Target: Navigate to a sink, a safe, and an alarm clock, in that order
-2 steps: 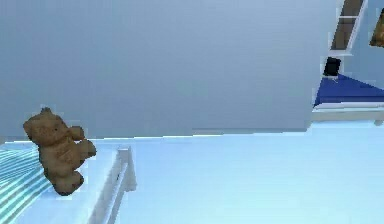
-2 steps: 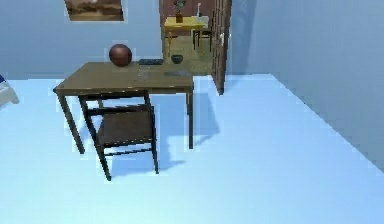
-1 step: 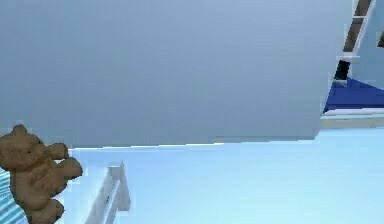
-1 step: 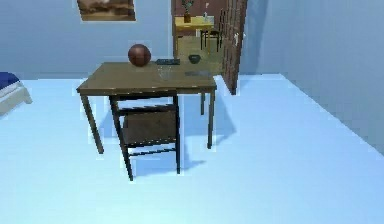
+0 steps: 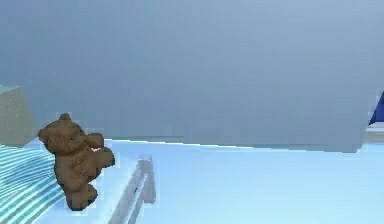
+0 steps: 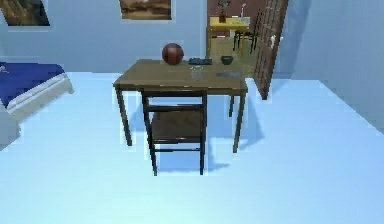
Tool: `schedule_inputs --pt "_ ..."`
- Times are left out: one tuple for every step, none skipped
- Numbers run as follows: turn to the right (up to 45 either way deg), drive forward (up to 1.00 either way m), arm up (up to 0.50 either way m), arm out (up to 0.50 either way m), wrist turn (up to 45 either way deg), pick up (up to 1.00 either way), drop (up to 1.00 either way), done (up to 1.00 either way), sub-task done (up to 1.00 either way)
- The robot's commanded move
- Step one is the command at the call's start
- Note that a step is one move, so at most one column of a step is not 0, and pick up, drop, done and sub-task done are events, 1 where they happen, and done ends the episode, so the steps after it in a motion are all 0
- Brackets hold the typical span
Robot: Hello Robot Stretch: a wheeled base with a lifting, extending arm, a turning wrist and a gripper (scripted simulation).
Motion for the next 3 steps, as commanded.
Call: schedule_inputs --pt "0.0 1.00 0.00 0.00 0.0 0.00 0.00 0.00 0.00" --pt "0.0 0.15 0.00 0.00 0.0 0.00 0.00 0.00 0.00" --pt "-15.0 0.00 0.00 0.00 0.0 0.00 0.00 0.00 0.00"
